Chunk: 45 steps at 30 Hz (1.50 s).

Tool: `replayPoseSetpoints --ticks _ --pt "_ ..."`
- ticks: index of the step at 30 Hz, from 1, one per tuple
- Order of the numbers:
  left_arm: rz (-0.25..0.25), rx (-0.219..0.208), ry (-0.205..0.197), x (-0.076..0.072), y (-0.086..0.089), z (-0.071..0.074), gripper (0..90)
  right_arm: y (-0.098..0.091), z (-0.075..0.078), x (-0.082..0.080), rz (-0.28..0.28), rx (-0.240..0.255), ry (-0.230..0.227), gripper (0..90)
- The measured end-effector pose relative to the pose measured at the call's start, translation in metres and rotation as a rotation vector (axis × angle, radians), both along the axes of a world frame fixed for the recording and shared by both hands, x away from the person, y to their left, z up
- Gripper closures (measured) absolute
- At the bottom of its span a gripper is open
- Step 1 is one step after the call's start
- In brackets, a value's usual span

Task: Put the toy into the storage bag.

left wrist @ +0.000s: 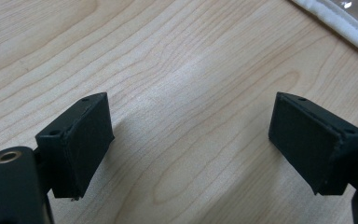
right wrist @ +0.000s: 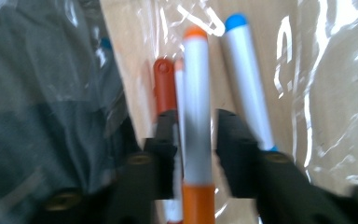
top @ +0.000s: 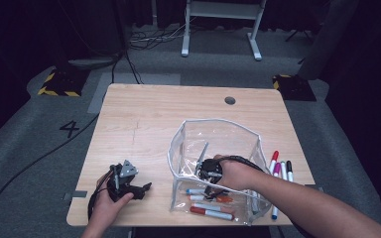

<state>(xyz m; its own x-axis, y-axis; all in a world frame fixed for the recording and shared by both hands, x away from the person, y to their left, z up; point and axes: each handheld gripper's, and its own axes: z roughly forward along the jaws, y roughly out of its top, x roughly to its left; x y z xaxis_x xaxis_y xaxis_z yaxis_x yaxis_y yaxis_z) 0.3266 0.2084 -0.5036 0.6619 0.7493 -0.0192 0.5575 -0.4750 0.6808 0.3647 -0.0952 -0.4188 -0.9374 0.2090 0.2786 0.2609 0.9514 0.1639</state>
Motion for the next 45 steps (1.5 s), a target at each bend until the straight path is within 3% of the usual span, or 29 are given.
replayPoseSetpoints --ticks 2,6,15,21,29,37,45 --pt "0.000 0.000 -0.001 0.000 0.000 0.000 13.7 -0.002 0.003 0.001 -0.027 -0.005 -0.008 61.3" --pt "0.003 -0.001 0.000 0.000 0.000 0.000 13.6 -0.006 0.016 0.006 -0.060 0.021 -0.080 58.2" --pt "0.003 -0.001 0.000 0.000 0.000 0.000 13.6 -0.027 0.065 0.014 -0.145 0.156 -0.219 57.0" --pt "0.001 0.000 -0.001 0.000 0.000 0.000 13.7 -0.048 0.109 0.009 -0.199 0.271 -0.294 56.4" --pt "0.003 -0.002 -0.001 0.000 0.000 0.000 13.7 -0.093 0.153 -0.003 -0.297 0.400 -0.391 54.4" --pt "0.001 0.000 -0.001 0.000 0.000 0.000 13.7 -0.164 0.167 -0.007 -0.456 0.440 -0.460 54.0" --pt "0.002 -0.001 0.000 0.000 0.000 0.000 13.7 -0.227 0.158 -0.009 -0.607 0.436 -0.491 53.1"
